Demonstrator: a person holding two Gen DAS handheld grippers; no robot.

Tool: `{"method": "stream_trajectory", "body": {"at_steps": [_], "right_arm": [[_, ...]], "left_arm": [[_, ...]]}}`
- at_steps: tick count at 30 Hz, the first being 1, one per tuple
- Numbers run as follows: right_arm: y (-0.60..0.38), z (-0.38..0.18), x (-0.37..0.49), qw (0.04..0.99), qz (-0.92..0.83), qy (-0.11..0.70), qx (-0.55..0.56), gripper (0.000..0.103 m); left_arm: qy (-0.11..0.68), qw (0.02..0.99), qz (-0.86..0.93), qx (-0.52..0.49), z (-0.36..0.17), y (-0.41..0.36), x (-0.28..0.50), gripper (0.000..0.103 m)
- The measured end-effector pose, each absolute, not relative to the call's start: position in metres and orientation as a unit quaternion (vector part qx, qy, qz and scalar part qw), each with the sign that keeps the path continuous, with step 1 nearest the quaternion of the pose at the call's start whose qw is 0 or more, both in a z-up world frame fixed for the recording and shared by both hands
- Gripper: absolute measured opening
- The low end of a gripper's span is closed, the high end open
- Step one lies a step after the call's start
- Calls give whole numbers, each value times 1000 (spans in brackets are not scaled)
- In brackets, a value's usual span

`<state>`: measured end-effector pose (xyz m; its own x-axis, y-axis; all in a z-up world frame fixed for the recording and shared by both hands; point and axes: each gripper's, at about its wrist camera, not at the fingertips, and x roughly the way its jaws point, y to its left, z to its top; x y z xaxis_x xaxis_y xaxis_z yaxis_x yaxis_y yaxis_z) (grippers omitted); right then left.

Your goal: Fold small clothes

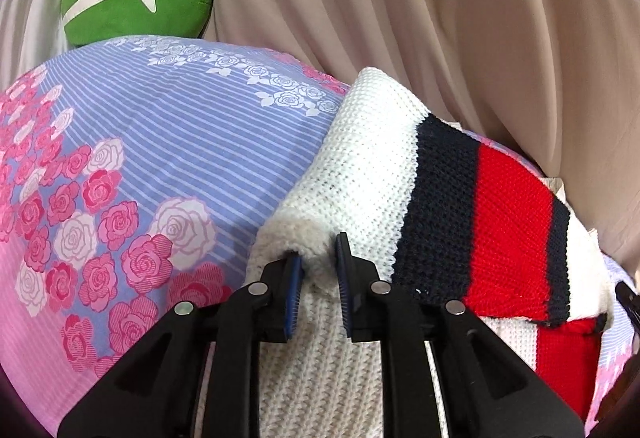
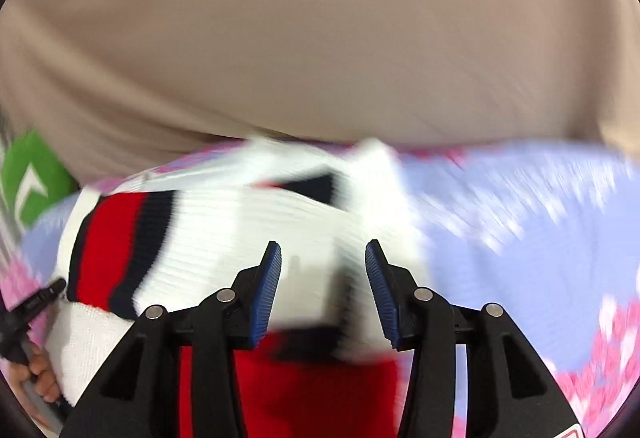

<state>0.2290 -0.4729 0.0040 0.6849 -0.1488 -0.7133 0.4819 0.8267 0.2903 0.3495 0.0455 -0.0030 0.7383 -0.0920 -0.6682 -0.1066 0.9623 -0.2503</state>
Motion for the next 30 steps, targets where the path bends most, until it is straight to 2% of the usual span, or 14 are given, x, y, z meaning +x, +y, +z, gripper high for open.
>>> {"method": "stream_trajectory", "body": {"at_steps": [4,5,6,7,11,15,17,21,23,24,25,26,27,30], "right_arm": [[-476,-8,235,887,-127,368,247,45],[-472,-11,241,887,-122,374,241,42],[-469,-12,247,888,-115,379,234,19],[-467,-8,248,889,-112,376,236,9],[-470,31,218,920,-111,288,241,8],[-489,-23,245,882,-152,375,241,8],[-491,-26,239,885,-142,359,260,7],[-489,0,197,885,-155,330,291,19],[-474,16,165,894,-155,319,272,21],[-465,24,139,899,-157,318,257,29],[-455,27,120,901,-155,323,246,41],[-448,29,98,901,-151,328,238,47],[-434,29,73,901,-147,337,229,54],[-406,14,2,890,-141,372,222,60]], "left_arm": [[362,922,1,-140,-3,47,351,16],[362,922,1,-139,-3,49,350,16],[362,922,2,-138,-3,49,350,17],[361,922,4,-137,-3,50,350,17],[361,922,4,-139,-3,53,350,17],[365,923,3,-125,-3,48,351,18],[366,922,3,-123,-4,47,352,18],[364,921,-14,-139,-3,54,350,19],[365,919,-41,-144,0,61,340,23],[369,919,-47,-135,2,65,329,36],[368,920,-44,-127,4,70,317,43],[365,922,-45,-120,7,77,301,56],[363,923,-55,-114,10,85,281,61],[378,916,-86,-105,12,112,222,70]]}}
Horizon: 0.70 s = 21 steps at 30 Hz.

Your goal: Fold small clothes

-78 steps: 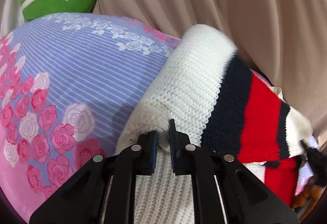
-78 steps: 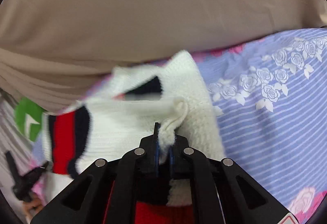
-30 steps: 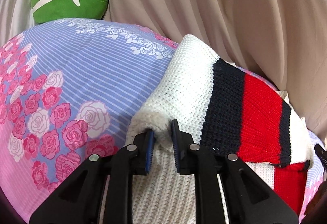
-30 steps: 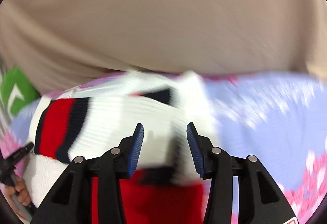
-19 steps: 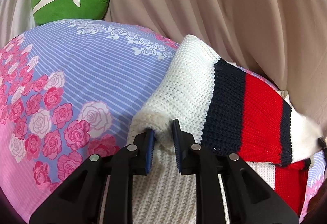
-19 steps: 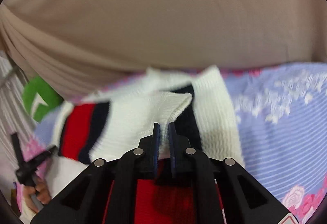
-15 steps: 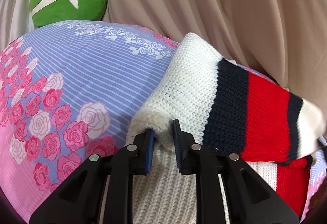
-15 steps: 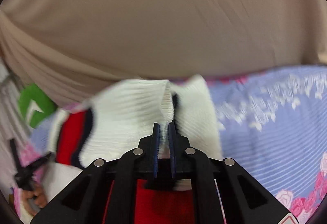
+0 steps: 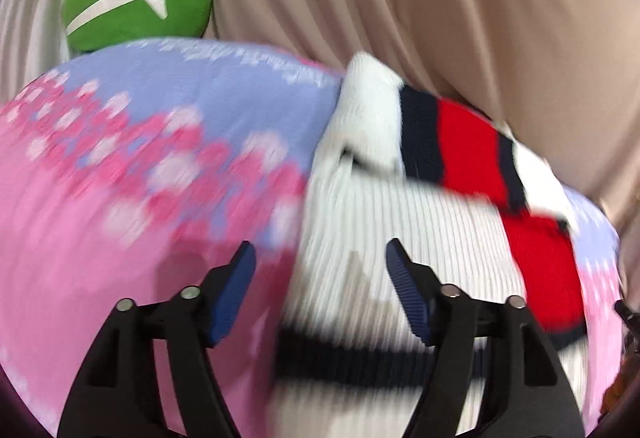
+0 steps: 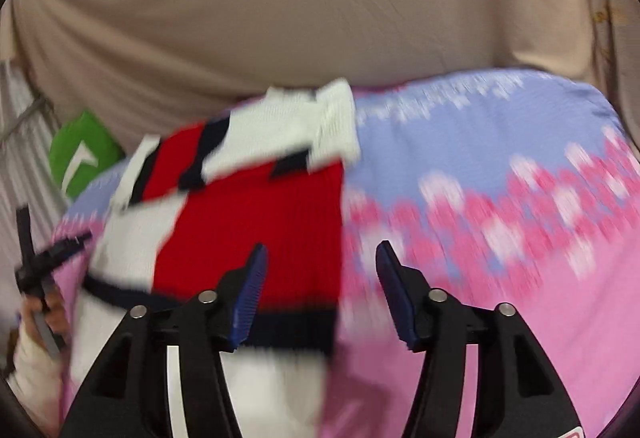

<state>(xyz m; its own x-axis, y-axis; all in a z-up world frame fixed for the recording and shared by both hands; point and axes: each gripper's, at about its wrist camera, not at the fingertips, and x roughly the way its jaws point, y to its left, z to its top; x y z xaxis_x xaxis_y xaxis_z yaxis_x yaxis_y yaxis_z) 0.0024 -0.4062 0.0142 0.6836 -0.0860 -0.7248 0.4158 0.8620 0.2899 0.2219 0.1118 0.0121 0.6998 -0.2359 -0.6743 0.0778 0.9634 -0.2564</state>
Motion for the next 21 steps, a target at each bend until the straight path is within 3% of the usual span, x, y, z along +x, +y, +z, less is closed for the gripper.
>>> {"method": "stream_trajectory", "body": {"at_steps": [5,7,9,14,15,16,17,18,19,20,21], "right_arm": [[-371,-25,-69,857,-114,408,294,62],[-359,-25,-81,864,-118,388,300,72],[-350,-24,-78,863,-93,375,326,73],[-335,-20,-53,866,-68,361,339,73],[-334,-20,-49,867,-66,358,341,71],[-332,-20,-46,866,-64,355,345,61],[-331,-21,-42,864,-62,356,350,52],[-330,-23,-38,861,-59,359,356,28],[-329,-25,-37,858,-57,358,363,9],[-327,-25,-37,858,-56,355,367,9],[-325,-21,-41,862,-55,343,369,9]], "left_arm": [[452,868,-144,-148,-14,138,153,72],[445,870,-145,-155,-17,138,131,75],[450,863,-163,-166,-18,130,121,82],[445,856,-192,-180,-21,106,122,81],[442,859,-189,-180,-22,104,123,74],[441,858,-191,-181,-22,102,124,67],[448,851,-198,-188,-23,100,127,50],[453,846,-201,-194,-23,100,127,28],[456,844,-200,-198,-23,100,127,20],[456,845,-197,-197,-20,101,125,8],[450,849,-198,-194,-15,102,121,8]]}}
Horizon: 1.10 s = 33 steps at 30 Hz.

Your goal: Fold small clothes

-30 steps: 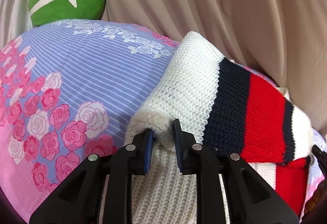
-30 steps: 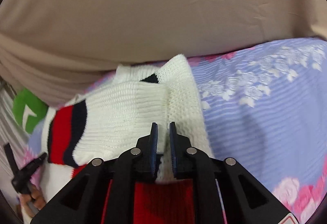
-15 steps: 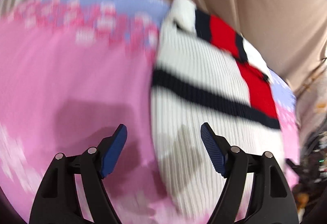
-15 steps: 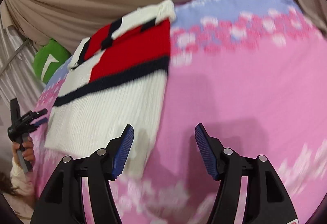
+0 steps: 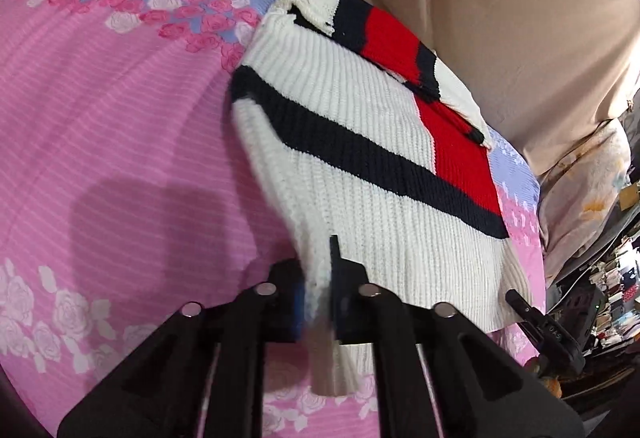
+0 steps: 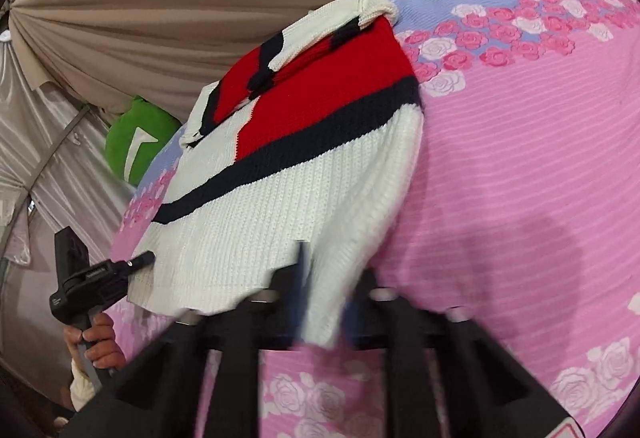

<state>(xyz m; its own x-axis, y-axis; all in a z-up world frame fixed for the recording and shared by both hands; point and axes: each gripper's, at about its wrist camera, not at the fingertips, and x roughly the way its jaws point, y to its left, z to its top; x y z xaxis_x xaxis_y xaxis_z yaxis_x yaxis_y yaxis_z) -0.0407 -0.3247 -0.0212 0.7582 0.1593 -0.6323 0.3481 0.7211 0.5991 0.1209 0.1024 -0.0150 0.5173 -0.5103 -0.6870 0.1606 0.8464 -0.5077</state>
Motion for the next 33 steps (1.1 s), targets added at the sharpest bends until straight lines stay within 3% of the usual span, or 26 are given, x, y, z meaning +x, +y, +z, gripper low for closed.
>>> {"method": "stream_trajectory", "body": {"at_steps": [6,14,20,24,28,33], "right_arm": [[-308,24,-81,894,-22,259,366,7],[-290,84,-161,923,17,206,324,7],[-280,157,-231,953,52,86,284,7],[-278,186,-230,964,65,39,255,7],[-306,168,-180,957,42,61,279,7],[-361,91,-79,918,-27,185,351,7]], "left_arm": [[391,877,-214,-182,31,117,75,7],[310,893,-273,-177,87,148,-22,6],[181,908,-324,-196,148,186,-96,7],[134,923,-311,-181,175,182,-97,7],[185,923,-285,-180,171,168,-37,7],[314,911,-223,-149,119,121,83,7]]}}
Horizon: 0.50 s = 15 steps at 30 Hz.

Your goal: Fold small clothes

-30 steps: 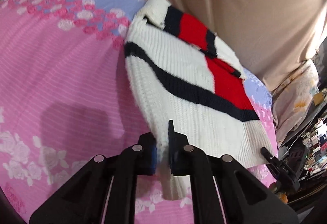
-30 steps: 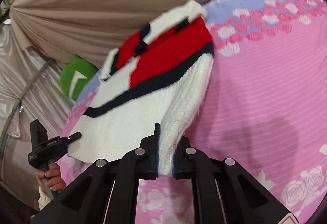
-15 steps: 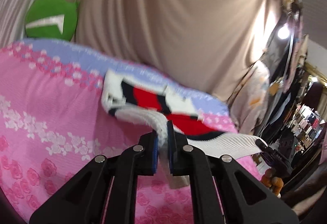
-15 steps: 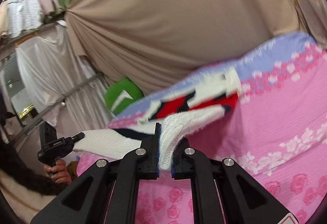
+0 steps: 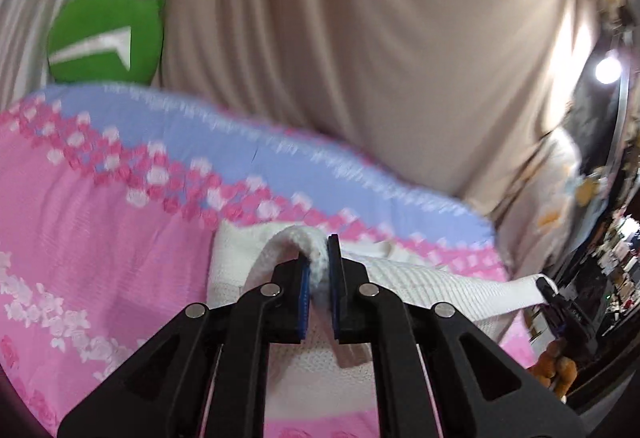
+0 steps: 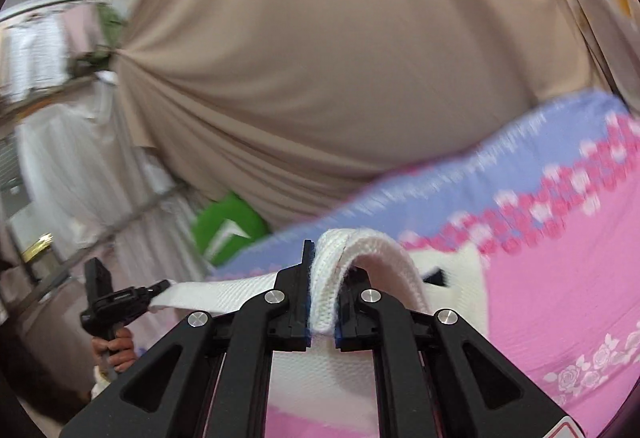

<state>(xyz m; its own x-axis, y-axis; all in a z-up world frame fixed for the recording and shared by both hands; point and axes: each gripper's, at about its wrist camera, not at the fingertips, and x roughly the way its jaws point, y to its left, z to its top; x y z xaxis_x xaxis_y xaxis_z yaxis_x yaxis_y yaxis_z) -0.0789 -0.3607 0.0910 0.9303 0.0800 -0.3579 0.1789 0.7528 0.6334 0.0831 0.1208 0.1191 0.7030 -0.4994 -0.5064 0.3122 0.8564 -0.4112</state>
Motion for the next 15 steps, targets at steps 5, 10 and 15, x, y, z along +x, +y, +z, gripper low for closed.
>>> {"method": "stream_trajectory", "body": {"at_steps": [5,10,15], "right_arm": [[-397,30,-8,879,-78,267,388,7],[-419,6,36,864,-102,282,405,7],[-413,6,46,869,-114,280,391,7]], "left_arm": [[402,890,-167,-136,54,86,176,7],[417,892,-126,-121,23,71,218,8],[422,887,-126,-137,4,72,229,15]]}}
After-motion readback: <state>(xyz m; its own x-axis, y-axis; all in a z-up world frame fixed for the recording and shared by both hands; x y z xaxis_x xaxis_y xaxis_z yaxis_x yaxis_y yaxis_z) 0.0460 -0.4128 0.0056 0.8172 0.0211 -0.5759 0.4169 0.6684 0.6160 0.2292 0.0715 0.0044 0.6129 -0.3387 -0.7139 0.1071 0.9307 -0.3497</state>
